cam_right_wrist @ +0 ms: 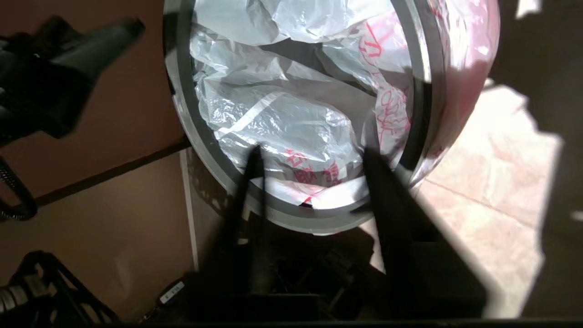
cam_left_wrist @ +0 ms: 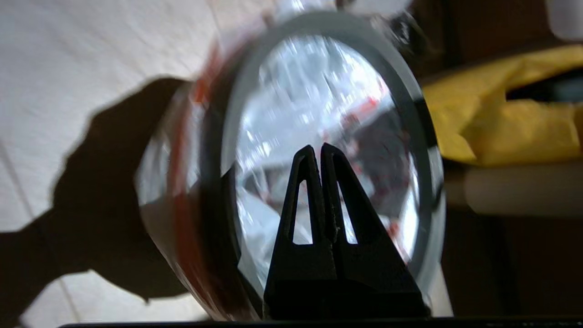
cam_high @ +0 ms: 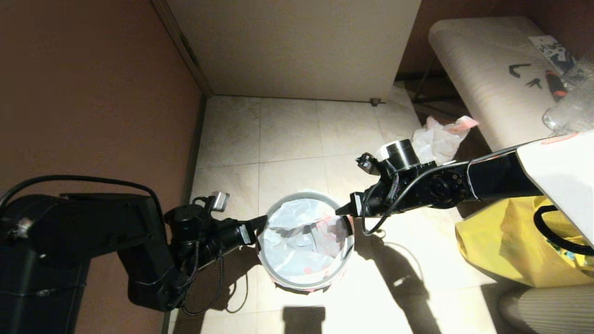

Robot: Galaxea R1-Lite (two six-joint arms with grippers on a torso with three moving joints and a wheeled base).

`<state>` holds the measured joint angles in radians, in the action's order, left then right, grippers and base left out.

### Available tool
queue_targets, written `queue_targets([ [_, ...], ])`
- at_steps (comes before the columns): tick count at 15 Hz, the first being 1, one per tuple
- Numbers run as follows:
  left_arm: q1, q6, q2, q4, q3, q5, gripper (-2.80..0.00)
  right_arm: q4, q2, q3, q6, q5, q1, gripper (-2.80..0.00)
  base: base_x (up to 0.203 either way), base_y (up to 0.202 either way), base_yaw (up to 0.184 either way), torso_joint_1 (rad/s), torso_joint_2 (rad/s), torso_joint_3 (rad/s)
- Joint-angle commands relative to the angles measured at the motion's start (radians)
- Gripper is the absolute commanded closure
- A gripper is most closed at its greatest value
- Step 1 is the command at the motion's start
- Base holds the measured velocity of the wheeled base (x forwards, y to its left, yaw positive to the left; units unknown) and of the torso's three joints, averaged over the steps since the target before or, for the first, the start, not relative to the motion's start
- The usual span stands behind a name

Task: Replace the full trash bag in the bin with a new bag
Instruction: Place the trash can ring on the trash can

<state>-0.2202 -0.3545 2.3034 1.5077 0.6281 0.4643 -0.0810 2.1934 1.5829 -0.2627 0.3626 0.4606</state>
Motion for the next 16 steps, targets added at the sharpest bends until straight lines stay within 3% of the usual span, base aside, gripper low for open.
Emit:
queue_targets([
  [1, 0.021, -0.012, 0.035, 0.021, -0.047, 0.116, 0.00, 0.021, 0.054, 0.009, 0.025, 0.055, -0.026, 0.00, 0.000, 0.000, 0.000, 0.000, 0.00, 0.000],
  [2, 0.029, -0.028, 0.039, 0.022, -0.065, 0.166, 0.00, 0.044, 0.071, 0.011, 0.030, 0.076, -0.032, 0.00, 0.000, 0.000, 0.000, 0.000, 0.00, 0.000],
  [4, 0.033, -0.032, 0.069, 0.022, -0.061, 0.175, 0.00, 0.106, 0.112, 0.011, 0.032, 0.104, -0.047, 0.00, 0.000, 0.000, 0.000, 0.000, 0.00, 0.000],
  [10, 0.047, -0.026, 0.110, 0.022, -0.022, 0.169, 0.00, 0.218, 0.279, 0.069, 0.038, 0.149, -0.089, 0.00, 0.000, 0.000, 0.000, 0.000, 0.00, 0.000],
  [16, 0.047, 0.051, 0.160, 0.022, 0.012, 0.109, 0.00, 0.221, 0.328, 0.131, 0.039, 0.145, -0.103, 0.00, 0.000, 0.000, 0.000, 0.000, 0.00, 0.000],
])
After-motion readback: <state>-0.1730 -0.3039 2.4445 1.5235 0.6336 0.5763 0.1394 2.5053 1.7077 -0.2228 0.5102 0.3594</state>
